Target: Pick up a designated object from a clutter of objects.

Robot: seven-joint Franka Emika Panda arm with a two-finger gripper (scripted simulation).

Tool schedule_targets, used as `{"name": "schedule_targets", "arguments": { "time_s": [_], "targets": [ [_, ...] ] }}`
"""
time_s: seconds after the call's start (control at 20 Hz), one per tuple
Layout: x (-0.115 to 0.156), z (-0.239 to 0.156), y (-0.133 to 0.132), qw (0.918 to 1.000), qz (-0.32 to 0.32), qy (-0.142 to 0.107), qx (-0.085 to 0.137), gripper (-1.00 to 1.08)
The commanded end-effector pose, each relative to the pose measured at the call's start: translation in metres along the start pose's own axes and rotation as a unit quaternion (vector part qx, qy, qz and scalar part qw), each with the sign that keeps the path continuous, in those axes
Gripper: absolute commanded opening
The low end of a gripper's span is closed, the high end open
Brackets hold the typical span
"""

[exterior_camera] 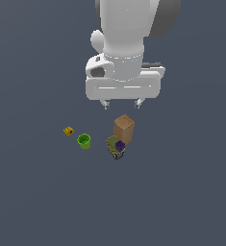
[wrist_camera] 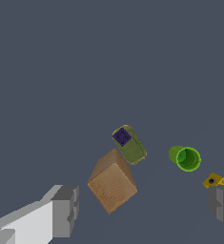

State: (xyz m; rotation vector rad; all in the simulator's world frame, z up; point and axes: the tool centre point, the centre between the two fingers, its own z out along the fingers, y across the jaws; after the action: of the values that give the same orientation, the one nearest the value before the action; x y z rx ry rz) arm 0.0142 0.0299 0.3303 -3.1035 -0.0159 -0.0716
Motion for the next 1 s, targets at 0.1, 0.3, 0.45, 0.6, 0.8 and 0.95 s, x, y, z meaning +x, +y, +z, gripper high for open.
{"name": "schedule_targets", "arguments": {
  "time_s": [0.1,0.3,0.45,0.6,0.8,0.95],
  "targets": [
    [0.002,0.01,0.001,0.9999,-0.011,-0.001,-0.001,1.0],
    [0.004,0.027,0.004,0.9995,-0.032,-0.003,-0.004,1.0],
    [0.006,0.046,0.007,0.9985,-0.055,-0.005,-0.006,1.0],
    [0.008,0.07,0.01,0.9964,-0.084,-0.008,-0.009,1.0],
    [0.007,0.11,0.015,0.991,-0.132,-0.013,-0.012,1.0],
    [0.005,0.141,0.018,0.985,-0.171,-0.017,-0.013,1.0]
  ]
}}
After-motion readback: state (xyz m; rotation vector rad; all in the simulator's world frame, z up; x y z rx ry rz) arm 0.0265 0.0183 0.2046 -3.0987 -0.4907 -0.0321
